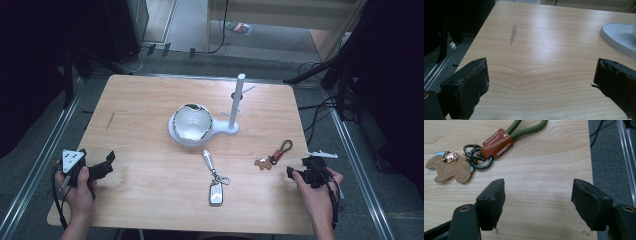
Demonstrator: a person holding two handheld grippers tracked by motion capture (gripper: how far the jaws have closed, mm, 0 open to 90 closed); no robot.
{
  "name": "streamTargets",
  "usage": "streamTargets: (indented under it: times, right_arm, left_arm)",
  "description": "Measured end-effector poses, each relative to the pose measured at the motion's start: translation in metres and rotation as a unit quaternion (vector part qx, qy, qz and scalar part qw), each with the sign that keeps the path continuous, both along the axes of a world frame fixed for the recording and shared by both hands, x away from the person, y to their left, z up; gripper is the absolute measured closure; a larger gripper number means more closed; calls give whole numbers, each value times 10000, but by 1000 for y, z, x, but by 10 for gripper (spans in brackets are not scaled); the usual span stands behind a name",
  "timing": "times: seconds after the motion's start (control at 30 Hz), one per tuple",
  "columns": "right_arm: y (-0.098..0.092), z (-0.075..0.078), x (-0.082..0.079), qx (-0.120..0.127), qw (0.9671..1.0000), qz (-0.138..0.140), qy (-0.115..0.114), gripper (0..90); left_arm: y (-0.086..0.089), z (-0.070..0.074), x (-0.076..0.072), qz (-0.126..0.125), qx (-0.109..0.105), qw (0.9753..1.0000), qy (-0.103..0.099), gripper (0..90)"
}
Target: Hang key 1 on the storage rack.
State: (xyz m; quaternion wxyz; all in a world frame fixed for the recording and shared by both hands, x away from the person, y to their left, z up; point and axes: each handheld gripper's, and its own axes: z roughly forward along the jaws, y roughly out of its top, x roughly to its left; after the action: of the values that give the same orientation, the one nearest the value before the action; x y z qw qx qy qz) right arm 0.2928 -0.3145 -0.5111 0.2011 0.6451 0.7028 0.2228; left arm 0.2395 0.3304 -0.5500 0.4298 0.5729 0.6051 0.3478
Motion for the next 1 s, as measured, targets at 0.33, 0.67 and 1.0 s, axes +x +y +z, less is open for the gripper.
streamTargets:
  times: [0.33, 0.67, 1.0]
  right_arm:
    - [1, 8, 13, -212, 9992, 121, 330, 285]
    - [3, 11, 29, -499, 9952, 104, 836, 290]
    - [10, 14, 45, -466, 9918, 112, 1181, 282]
  left_arm:
    - [0, 0, 0, 11, -7, 10000, -21, 1]
    - [0, 0, 0, 11, -1, 10000, -19, 1]
    - [0, 0, 0, 16, -7, 10000, -26, 1]
